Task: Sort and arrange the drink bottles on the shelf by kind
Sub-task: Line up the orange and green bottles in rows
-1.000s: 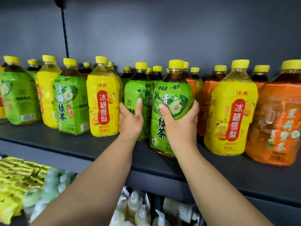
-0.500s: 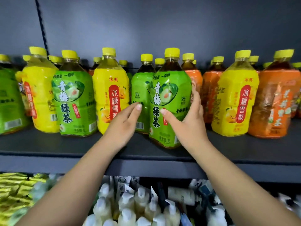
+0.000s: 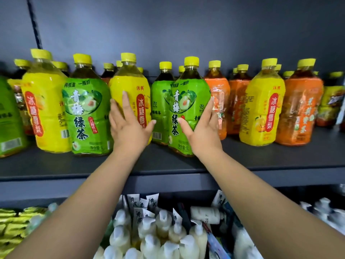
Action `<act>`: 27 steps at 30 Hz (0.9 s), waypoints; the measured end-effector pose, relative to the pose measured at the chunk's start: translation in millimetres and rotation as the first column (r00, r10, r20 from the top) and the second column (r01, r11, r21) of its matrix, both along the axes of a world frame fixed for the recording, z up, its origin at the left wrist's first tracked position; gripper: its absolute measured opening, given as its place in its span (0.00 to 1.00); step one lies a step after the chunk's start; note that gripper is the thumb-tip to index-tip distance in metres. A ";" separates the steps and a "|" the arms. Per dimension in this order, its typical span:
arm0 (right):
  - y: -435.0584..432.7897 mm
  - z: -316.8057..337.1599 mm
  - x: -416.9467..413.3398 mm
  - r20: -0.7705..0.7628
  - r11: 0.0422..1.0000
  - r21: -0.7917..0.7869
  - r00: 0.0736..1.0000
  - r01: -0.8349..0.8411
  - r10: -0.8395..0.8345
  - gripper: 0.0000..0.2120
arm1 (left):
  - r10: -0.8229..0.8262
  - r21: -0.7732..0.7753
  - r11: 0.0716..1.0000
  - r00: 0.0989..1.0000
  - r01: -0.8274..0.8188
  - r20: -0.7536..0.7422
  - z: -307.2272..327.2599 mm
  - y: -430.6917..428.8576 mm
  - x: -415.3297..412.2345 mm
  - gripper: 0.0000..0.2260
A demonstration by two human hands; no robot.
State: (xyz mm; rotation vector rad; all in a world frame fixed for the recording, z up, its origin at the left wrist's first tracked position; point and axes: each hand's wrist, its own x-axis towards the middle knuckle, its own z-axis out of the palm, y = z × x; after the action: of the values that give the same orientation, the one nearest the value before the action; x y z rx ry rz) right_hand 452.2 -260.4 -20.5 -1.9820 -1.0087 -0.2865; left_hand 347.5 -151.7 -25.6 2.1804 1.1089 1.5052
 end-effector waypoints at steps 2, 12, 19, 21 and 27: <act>6.1 0.8 2.2 -0.032 1.000 0.002 0.999 0.013 -0.013 0.44 | -0.017 -0.002 1.000 1.000 0.017 -0.022 -3.5 -0.4 -3.4 0.42; 4.5 -7.4 13.1 -0.218 0.992 -0.060 0.972 -0.107 0.092 0.45 | -0.109 -0.161 0.986 0.899 0.043 -0.424 -17.3 -7.8 -21.7 0.38; -25.7 -16.0 21.6 -0.151 0.946 -0.248 0.973 -0.209 0.175 0.45 | -0.195 -0.194 0.975 0.833 0.108 -0.517 -25.6 -23.4 -38.2 0.30; -36.8 -12.4 30.3 -0.267 0.962 -0.131 0.943 -0.239 0.198 0.35 | -0.194 -0.112 0.980 0.887 0.162 -0.419 -27.7 -31.9 -38.9 0.26; -90.1 -6.8 86.2 -0.438 0.996 0.083 0.898 -0.006 0.042 0.09 | -0.343 0.087 0.923 0.905 0.374 -0.250 -14.7 -76.1 -5.4 0.13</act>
State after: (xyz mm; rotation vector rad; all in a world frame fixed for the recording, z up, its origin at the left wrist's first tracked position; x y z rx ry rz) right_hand 538.5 -350.5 -27.3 -1.8444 -0.7138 0.1344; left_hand 342.1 -227.8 -40.3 2.5310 0.6238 1.2176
